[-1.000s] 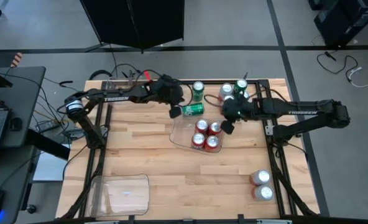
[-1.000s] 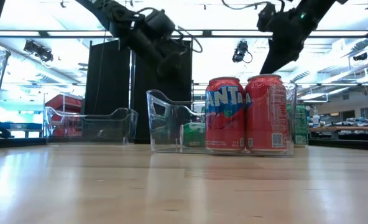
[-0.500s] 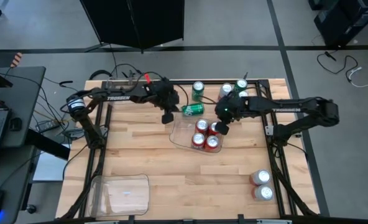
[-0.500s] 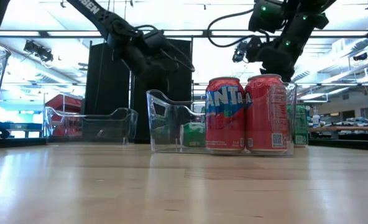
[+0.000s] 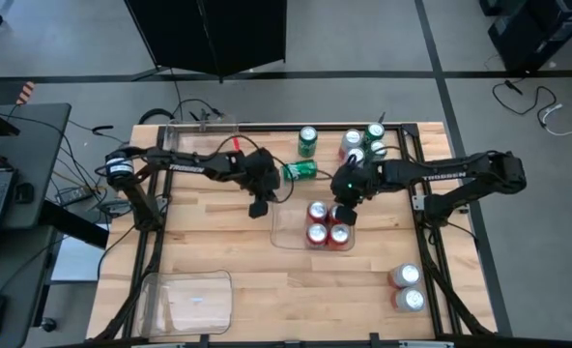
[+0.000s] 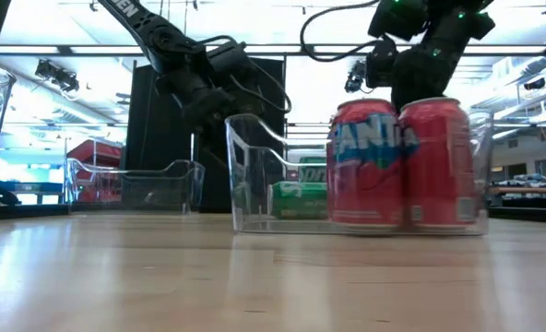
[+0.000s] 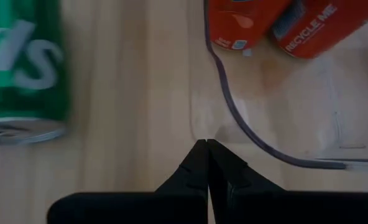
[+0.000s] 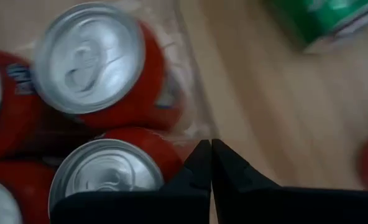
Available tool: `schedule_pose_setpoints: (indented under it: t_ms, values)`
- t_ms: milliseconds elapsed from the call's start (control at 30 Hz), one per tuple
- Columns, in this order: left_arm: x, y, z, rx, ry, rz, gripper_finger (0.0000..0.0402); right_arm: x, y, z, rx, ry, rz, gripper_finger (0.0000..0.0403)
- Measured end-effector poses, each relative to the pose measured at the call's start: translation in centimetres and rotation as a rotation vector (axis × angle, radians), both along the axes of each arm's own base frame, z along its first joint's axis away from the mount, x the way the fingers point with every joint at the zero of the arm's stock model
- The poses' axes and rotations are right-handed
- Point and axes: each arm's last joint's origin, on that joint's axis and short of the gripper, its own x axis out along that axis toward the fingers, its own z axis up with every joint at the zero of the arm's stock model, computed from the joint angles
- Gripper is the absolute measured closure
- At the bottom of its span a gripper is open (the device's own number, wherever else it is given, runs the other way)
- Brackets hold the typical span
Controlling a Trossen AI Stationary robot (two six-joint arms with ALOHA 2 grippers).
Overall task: Sort soda cans
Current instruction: Adjust the middle transparent bin, then put the sprite soda can into the top left transparent bin
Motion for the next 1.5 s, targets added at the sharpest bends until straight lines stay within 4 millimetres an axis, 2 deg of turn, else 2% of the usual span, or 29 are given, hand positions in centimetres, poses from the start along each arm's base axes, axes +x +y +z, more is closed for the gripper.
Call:
schedule_pose_setpoints:
  t_ms: [333,433,600,800,933,1133,1300,1500]
  values:
    - [0.3,-3.3,-0.3,-0.053,0.064,-0.037,0.0401,0.2,4.4,0.0,0.051,-0.008,0.091,0.0403]
    - [0.2,-3.3,0.2,-0.031,0.056,-0.023,0.0401,0.3,4.7,0.0,0.032,-0.023,0.099,0.0402]
    - [-0.5,-2.8,2.3,-0.002,-0.004,0.009,0.0401,0.3,4.3,0.0,0.0,-0.026,0.075,0.0398]
    - [-2.3,-1.6,5.2,0.066,-0.065,0.081,0.0401,0.6,2.9,0.5,-0.08,-0.04,0.038,0.0376]
    - [-4.4,-0.7,6.2,0.09,-0.226,0.134,0.0401,1.4,1.3,1.8,-0.136,-0.119,0.029,0.0344]
    - [-8.4,-0.8,4.4,0.04,-0.433,0.236,0.0401,4.0,-1.8,4.3,-0.202,-0.264,0.087,0.028]
    - [-10.4,-1.0,3.4,0.04,-0.487,0.281,0.0401,7.8,-4.5,4.6,-0.23,-0.245,0.143,0.0232]
    - [-11.3,-0.7,3.0,0.073,-0.469,0.302,0.0401,11.9,-7.3,4.2,-0.241,-0.118,0.2,0.0179]
